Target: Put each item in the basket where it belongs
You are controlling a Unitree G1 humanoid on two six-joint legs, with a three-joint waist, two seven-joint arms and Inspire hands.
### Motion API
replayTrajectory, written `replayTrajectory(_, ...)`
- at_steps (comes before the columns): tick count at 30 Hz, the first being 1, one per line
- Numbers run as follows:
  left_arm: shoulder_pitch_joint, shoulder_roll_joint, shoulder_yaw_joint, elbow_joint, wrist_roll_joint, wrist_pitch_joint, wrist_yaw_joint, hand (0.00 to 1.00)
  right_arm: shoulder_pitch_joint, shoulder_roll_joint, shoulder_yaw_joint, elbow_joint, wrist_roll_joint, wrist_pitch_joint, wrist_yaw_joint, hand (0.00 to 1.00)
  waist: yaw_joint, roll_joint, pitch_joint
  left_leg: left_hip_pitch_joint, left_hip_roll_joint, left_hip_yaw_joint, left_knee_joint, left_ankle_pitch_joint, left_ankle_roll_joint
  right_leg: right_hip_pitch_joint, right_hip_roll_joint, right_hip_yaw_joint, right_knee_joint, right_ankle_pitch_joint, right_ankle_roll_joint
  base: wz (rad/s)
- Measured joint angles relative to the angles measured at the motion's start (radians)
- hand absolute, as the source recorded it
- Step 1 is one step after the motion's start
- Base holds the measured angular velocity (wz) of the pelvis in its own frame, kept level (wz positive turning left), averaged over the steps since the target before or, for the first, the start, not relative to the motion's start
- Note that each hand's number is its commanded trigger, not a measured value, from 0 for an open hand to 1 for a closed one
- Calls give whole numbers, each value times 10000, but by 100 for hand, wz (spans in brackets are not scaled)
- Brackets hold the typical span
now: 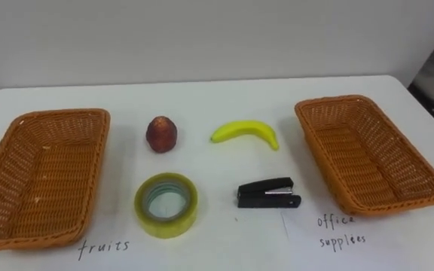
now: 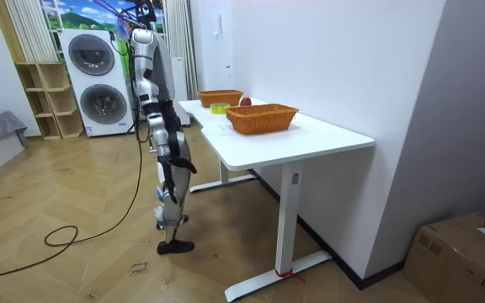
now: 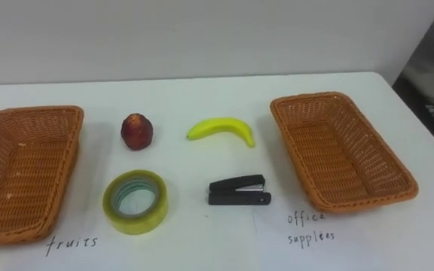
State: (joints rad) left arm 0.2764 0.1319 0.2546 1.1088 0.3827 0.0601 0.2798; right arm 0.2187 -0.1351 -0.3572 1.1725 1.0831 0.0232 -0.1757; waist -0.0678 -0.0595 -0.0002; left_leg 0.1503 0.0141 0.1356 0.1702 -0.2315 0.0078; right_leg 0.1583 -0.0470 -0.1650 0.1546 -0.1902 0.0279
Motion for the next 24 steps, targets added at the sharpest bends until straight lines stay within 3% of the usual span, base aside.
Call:
replayTrajectory(10, 69, 37, -20, -346, 19, -52, 226, 0, 156, -24, -1014, -1925, 1554, -279, -1189, 0, -379, 20, -48, -129, 20, 40, -48, -1, 0, -157, 22, 48, 61, 2, 0, -1)
replayTrajectory(24, 281, 126, -18, -827, -5, -265, 197, 0, 305, -137, -1812, -5146, 1680, -1376, -3772, 0, -656, 29, -47, -220, 63, 328, -39, 1, 3, -505, 43, 333, 309, 7, -12, -6)
